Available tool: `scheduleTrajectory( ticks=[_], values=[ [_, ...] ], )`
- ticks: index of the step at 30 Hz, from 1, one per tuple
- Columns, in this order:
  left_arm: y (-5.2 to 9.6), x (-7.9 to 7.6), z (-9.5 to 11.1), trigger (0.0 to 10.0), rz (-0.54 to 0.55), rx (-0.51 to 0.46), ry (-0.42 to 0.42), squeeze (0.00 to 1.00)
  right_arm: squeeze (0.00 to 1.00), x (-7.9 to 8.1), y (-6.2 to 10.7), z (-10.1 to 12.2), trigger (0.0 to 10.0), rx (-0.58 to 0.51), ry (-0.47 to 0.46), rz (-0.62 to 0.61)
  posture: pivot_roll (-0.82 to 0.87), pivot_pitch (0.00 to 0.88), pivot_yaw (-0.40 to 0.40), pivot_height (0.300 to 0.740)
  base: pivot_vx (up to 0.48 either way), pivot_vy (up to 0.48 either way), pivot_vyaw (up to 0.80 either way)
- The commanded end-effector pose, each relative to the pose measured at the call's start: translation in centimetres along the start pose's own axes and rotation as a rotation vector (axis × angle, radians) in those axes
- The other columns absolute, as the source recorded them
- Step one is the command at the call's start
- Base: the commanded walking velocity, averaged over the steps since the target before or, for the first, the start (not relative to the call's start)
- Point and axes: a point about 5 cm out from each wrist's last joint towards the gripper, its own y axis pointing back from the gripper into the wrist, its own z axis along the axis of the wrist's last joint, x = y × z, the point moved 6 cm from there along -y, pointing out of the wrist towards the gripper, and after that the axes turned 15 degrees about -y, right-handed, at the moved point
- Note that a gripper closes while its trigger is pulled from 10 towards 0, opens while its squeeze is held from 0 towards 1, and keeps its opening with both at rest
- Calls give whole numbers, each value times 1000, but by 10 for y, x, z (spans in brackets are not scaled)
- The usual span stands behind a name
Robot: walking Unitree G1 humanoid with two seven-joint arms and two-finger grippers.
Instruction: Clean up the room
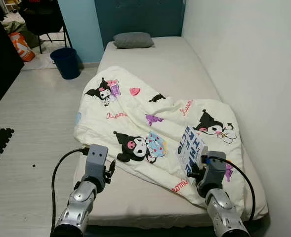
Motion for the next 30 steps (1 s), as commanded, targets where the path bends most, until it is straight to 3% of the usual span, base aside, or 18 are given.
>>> scheduleTrajectory(
  ticks=[1, 6, 9, 18, 26, 30],
  values=[
    [7, 11, -19, 10000, 37, 58, 19, 0, 0, 11, -3, -2, 10000, 0, -2, 23, 27, 156, 7, 740, 0, 0, 0],
    [10, 23, -21, 10000, 93, 66, 56, 0, 0, 17, -3, -5, 10000, 10, -2, 32, 33, 156, -20, 740, 0, 0, 0],
    [10, 22, -19, 10000, 96, 59, 60, 0, 0, 14, -3, -5, 10000, 15, 3, 33, 31, 152, -16, 740, 0, 0, 0],
    [1, 1, -11, 10000, -8, 38, -43, 0, 0, 0, 3, -7, 10000, 3, -6, -3, 29, 142, 8, 740, 0, 0, 0],
    [2, -9, -14, 10000, -54, 43, -43, 0, 0, -8, 12, -10, 10000, -8, 0, -22, -21, 150, 58, 740, 0, 0, 0],
    [3, -8, -19, 10000, -47, 61, -2, 0, 0, -9, 13, -7, 10000, -19, 16, -26, -30, 141, 51, 740, 0, 0, 0]
  ],
)
